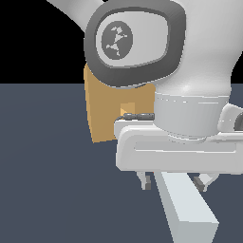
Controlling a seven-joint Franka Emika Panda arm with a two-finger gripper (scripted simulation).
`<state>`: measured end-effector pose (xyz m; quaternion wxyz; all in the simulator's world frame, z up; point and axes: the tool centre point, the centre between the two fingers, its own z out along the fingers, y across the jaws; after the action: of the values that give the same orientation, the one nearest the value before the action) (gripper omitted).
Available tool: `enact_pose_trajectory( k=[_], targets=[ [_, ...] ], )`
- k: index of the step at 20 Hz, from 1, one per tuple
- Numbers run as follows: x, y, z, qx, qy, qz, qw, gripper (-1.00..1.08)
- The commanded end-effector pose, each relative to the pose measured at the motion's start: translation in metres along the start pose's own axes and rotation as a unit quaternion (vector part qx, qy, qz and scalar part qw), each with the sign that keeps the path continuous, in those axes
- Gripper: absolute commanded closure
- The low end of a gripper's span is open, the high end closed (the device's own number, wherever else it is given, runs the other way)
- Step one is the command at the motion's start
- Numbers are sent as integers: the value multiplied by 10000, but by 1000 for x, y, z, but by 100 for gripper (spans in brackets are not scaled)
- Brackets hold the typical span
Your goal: Insert the peg into the horizontal hole in a box.
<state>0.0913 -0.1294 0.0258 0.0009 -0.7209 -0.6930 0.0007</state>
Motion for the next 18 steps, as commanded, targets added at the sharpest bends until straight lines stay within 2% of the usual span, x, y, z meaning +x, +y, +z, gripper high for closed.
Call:
enact_pose_trajectory(
  k=[1,5,6,18],
  targets=[
    [0,1,5,-9,-1,0,10000,-92],
    [0,2,4,-9,-1,0,10000,-92],
    [0,2,4,-9,-1,0,10000,108],
    [1,2,3,-7,0,-24,10000,108]
  ],
)
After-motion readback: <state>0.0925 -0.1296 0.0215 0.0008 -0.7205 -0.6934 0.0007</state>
